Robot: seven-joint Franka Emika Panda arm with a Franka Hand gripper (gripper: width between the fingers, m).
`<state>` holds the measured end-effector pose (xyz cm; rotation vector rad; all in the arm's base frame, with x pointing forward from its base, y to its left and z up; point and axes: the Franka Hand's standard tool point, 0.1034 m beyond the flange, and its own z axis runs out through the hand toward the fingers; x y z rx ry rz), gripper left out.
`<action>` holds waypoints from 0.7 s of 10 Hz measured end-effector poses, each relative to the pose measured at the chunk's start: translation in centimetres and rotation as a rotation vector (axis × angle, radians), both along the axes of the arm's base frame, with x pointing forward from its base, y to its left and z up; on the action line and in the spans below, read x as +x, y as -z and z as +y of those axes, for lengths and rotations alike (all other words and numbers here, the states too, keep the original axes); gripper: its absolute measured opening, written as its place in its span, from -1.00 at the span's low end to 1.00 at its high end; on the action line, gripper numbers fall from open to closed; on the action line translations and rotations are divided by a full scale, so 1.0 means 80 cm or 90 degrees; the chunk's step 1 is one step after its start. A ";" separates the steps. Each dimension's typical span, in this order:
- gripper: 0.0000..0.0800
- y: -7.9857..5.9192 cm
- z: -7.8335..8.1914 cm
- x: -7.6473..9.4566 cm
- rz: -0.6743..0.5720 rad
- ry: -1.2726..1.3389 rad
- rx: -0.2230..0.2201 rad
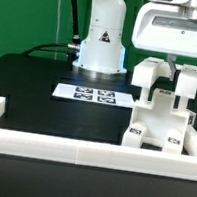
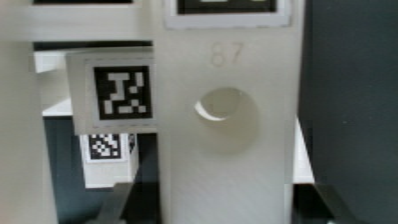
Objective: Assemble chair
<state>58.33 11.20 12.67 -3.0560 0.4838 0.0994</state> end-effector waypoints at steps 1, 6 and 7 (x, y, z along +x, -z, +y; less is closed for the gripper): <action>-0.27 0.002 0.003 0.000 -0.003 0.001 0.000; -0.27 0.016 0.007 -0.002 -0.002 -0.001 -0.005; -0.27 0.019 0.006 -0.002 0.000 -0.001 -0.006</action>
Offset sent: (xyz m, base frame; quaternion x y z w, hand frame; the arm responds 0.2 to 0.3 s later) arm 0.0023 0.0000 -0.0063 -0.0057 0.0131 -0.0111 0.9998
